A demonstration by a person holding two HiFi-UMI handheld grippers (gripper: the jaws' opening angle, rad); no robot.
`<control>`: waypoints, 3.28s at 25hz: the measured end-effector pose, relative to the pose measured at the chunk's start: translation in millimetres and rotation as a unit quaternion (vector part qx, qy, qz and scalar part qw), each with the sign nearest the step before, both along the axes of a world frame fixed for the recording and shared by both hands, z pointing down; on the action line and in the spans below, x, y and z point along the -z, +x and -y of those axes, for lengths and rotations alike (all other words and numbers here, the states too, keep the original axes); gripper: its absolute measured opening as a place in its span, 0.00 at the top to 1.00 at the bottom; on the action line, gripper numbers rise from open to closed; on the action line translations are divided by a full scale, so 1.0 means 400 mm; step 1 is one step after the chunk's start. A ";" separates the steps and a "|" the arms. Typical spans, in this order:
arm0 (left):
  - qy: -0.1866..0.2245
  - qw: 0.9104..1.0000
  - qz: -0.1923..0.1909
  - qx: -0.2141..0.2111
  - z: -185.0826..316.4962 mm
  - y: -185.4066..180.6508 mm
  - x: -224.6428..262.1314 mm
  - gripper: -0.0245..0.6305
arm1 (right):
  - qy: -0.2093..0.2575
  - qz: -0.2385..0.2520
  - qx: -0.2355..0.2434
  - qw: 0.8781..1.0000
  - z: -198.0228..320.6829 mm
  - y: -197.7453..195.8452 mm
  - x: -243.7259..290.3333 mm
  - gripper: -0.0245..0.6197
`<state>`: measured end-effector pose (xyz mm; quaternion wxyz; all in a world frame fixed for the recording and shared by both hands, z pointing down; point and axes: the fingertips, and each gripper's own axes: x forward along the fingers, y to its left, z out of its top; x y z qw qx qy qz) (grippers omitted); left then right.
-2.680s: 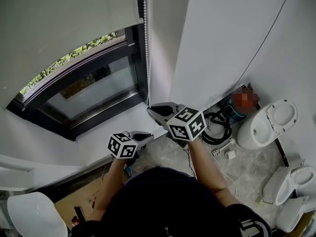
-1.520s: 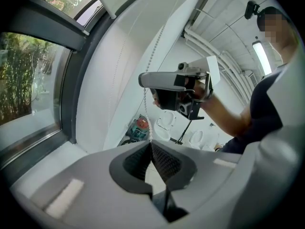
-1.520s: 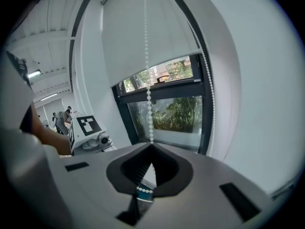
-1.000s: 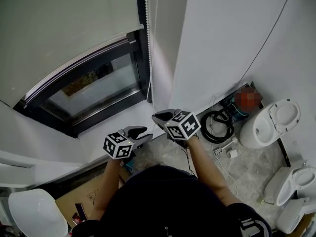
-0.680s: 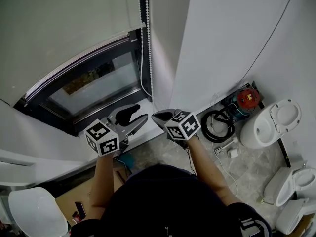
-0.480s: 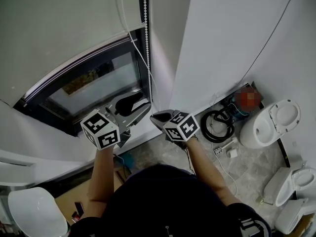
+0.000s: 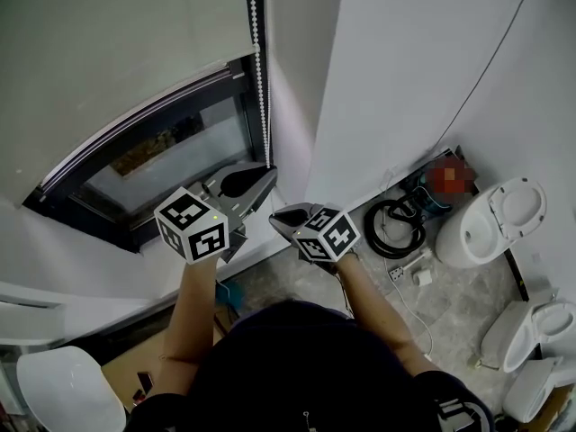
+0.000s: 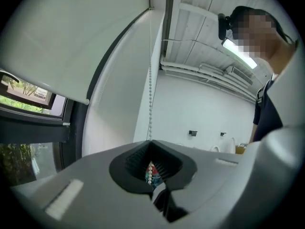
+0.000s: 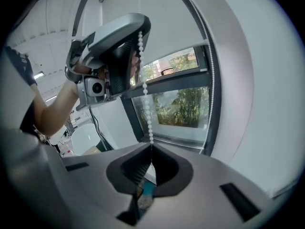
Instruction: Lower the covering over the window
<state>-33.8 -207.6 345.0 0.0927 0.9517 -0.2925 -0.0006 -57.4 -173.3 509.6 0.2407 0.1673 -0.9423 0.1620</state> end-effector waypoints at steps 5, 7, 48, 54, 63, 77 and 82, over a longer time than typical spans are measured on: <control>-0.028 0.999 0.044 -0.013 -0.005 0.017 -0.078 0.94 | -0.002 -0.067 0.019 0.998 0.001 0.012 -0.073 0.94; -0.051 0.998 0.035 -0.016 -0.013 0.019 -0.121 0.94 | -0.018 -0.078 0.024 0.997 -0.014 0.014 -0.112 0.94; -0.147 0.988 0.038 -0.011 -0.057 0.002 -0.326 0.95 | -0.032 -0.114 0.032 0.992 -0.056 0.034 -0.175 0.94; -0.156 0.987 0.035 -0.013 -0.069 0.009 -0.345 0.95 | -0.020 -0.121 0.006 0.992 -0.026 0.067 -0.157 0.94; -0.157 0.987 0.040 -0.003 -0.042 -0.018 -0.355 0.95 | -0.001 -0.061 0.034 0.998 -0.028 0.074 -0.003 0.73; -0.227 0.970 0.081 -0.010 -0.100 -0.020 -0.528 0.95 | 0.069 -0.106 0.113 0.985 -0.102 0.091 0.154 0.71; -0.239 0.966 0.100 -0.004 -0.099 -0.038 -0.567 0.95 | 0.093 -0.066 0.103 0.988 -0.093 0.096 0.227 0.71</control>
